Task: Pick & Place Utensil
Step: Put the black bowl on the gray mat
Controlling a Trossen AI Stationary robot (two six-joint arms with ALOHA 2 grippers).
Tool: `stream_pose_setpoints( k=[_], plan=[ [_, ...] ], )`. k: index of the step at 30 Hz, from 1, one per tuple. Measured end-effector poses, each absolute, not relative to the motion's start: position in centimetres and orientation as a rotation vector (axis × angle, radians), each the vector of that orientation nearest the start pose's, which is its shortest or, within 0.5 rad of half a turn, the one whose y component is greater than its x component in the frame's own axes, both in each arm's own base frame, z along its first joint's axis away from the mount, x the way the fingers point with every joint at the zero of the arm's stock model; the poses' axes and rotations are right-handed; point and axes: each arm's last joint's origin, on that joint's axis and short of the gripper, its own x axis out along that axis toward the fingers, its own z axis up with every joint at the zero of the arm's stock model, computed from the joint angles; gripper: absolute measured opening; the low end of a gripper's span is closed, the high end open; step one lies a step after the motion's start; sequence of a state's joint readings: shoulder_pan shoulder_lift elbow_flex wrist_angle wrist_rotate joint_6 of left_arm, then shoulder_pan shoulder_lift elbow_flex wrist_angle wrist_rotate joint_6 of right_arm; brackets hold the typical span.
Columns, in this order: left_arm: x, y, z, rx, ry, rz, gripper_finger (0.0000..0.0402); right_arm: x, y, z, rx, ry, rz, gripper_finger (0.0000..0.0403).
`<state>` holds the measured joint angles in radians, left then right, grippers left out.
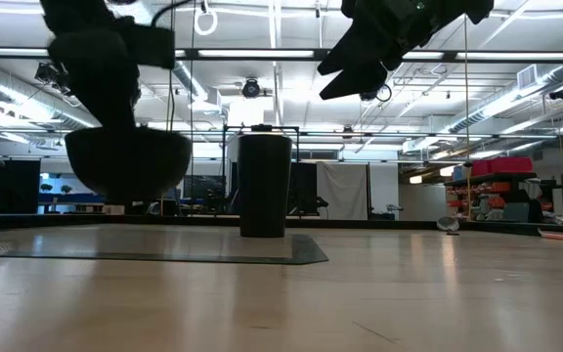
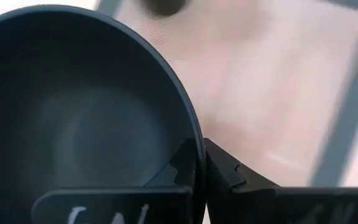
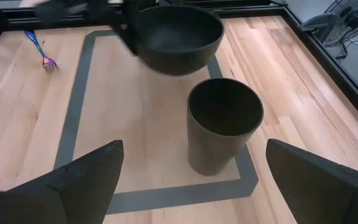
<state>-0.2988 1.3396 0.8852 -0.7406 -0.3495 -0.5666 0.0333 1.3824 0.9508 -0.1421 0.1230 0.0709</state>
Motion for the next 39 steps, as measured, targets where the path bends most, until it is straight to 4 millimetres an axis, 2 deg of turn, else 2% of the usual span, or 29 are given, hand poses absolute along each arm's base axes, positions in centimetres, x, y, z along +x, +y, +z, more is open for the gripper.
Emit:
stream_pose_setpoints(
  k=[4, 8, 12, 18, 27, 39],
  plan=[
    [23.2, -7.3, 21.8, -0.105, 1.065, 0.282, 0.0014, 29.9, 0.6, 26.2, 0.037, 0.568, -0.111, 0.0398],
    [22.9, -7.8, 21.0, -0.084, 1.065, 0.248, 0.0014, 29.9, 0.6, 26.2, 0.043, 0.567, -0.113, 0.0398],
    [22.7, -7.9, 19.8, -0.055, 1.058, 0.199, 0.0014, 29.9, 0.6, 26.3, 0.046, 0.567, -0.114, 0.0398],
    [22.8, -7.9, 19.7, -0.024, 1.061, 0.154, 0.0014, 29.9, 0.6, 26.3, 0.046, 0.567, -0.114, 0.0398],
    [23.4, -8.4, 18.0, 0.068, 1.143, 0.08, 0.0014, 30.0, 0.6, 26.3, 0.046, 0.559, -0.113, 0.0398],
    [23.7, -8.5, 18.0, 0.036, 1.122, 0.076, 0.0014, 30.0, 0.7, 26.4, 0.047, 0.544, -0.112, 0.0398]
  ],
)
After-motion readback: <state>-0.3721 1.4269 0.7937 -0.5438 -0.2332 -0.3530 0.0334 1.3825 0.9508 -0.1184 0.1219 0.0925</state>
